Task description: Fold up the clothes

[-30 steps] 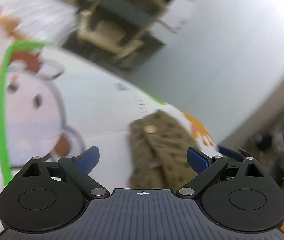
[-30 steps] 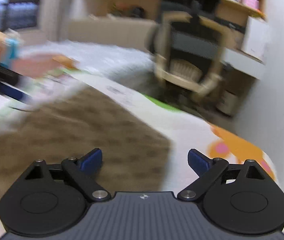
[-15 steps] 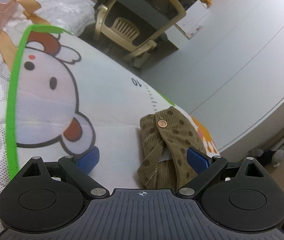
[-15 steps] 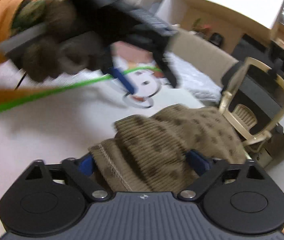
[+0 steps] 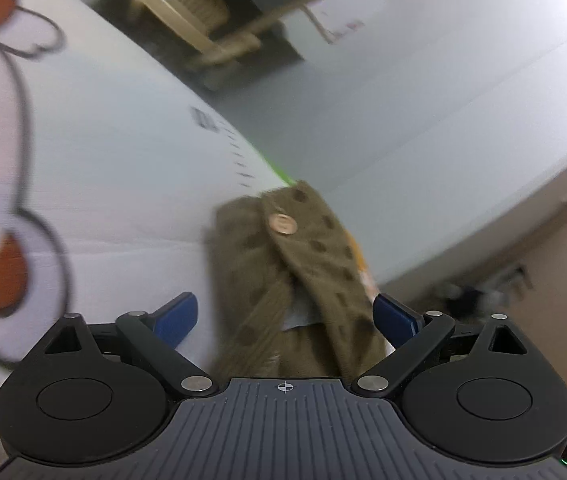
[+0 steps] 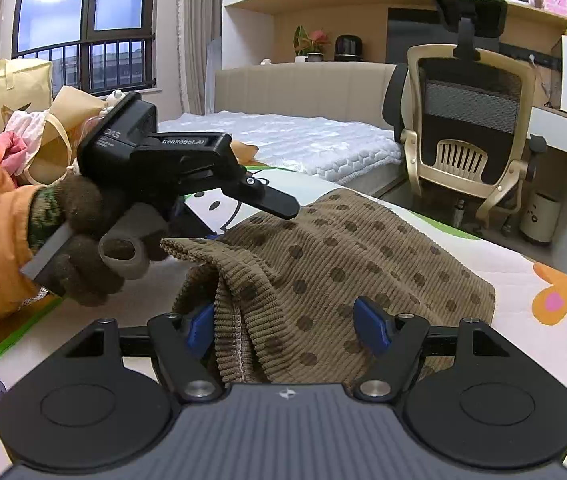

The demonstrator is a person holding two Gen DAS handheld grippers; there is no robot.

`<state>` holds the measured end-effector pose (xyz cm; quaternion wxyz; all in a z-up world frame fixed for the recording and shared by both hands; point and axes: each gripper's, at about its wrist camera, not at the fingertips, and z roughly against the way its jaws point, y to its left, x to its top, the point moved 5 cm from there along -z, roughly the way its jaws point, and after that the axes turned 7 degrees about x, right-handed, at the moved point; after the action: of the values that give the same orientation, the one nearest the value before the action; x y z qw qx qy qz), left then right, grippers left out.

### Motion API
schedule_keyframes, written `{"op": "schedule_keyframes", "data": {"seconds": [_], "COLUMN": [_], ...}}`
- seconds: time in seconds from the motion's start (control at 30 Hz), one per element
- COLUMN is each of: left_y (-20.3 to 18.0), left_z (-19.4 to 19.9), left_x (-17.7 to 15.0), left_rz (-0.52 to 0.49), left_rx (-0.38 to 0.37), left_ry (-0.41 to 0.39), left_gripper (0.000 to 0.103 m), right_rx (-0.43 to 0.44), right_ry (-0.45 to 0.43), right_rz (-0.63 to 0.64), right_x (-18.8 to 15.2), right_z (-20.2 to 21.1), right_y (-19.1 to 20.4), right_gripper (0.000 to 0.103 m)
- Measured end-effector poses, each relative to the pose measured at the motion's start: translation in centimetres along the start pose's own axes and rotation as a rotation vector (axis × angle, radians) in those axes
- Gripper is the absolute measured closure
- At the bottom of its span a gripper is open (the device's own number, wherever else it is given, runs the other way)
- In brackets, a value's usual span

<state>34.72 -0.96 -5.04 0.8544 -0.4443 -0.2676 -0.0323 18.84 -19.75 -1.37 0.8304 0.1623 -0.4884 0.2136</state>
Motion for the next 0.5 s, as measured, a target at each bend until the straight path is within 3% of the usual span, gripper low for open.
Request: {"op": "schedule_keyframes", "data": {"seconds": [0.07, 0.2, 0.33, 0.43, 0.5], "left_y": [-0.6, -2.0, -4.6, -7.1, -7.9], "left_z": [-0.1, 1.1, 3.3, 4.8, 5.6], "left_x": [-0.8, -4.0, -7.1, -9.5, -10.8], "left_rz": [-0.018, -0.086, -0.123, -0.193, -0.236], "left_rx": [-0.102, -0.190, -0.276, -0.317, -0.303], "left_ry": [0.069, 0.141, 0.156, 0.170, 0.185], "left_gripper": [0.005, 0.005, 0.005, 0.005, 0.005], "right_rx": [-0.006, -0.034, -0.063, -0.003, 0.060], "right_ry": [-0.003, -0.018, -0.047, -0.033, -0.011], "right_rz": [0.001, 0.002, -0.020, -0.028, -0.009], "right_x": [-0.1, 0.3, 1.0, 0.8, 0.4], "right_z": [0.2, 0.2, 0.4, 0.2, -0.5], "right_y": [0.0, -0.5, -1.5, -1.0, 0.3], "right_gripper": [0.031, 0.030, 0.030, 0.030, 0.030]}}
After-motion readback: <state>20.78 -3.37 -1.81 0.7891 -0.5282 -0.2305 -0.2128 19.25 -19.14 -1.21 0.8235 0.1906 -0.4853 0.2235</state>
